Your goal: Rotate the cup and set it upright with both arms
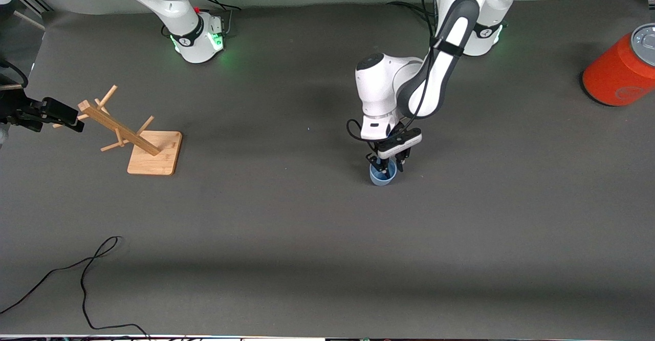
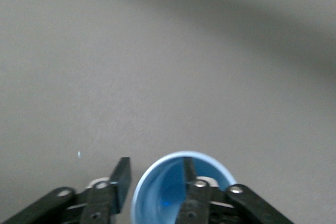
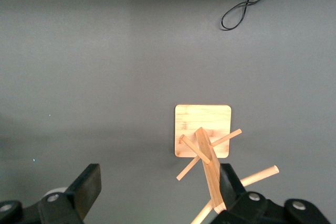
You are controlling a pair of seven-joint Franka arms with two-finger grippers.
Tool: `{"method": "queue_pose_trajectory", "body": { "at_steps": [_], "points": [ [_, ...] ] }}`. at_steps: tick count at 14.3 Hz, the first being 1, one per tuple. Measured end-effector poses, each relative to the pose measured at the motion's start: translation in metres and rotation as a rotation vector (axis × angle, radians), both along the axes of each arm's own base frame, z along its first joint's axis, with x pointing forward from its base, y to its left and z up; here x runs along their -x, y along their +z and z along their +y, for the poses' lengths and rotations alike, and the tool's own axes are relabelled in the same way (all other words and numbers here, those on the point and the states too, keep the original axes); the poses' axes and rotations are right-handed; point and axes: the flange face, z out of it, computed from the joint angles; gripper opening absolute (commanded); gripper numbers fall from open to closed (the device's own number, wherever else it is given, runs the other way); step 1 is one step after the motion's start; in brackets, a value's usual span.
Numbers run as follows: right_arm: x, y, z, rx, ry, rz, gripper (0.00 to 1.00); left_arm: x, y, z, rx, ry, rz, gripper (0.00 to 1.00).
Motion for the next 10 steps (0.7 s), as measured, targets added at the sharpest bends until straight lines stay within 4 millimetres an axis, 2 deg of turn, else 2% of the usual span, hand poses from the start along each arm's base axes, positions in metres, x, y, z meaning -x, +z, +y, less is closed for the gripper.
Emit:
{"method": "queue_pose_trajectory", "body": {
  "at_steps": [2,4,8,10],
  "points": [
    [0.000,0.000,0.000,0.000,0.000,0.000,1.00,-0.019,0.030,0.009,0.029,0.010,0.016,1.00],
    [0.000,0.000,0.000,0.000,0.000,0.000,1.00,-0.043,0.073,0.029,0.045,0.000,0.093,1.00],
    [0.000,0.000,0.000,0.000,0.000,0.000,1.00,-0.110,0.190,0.106,0.041,-0.062,0.278,1.00],
    [0.000,0.000,0.000,0.000,0.001,0.000,1.00,-0.133,0.234,0.151,0.046,-0.109,0.352,1.00]
  ]
}}
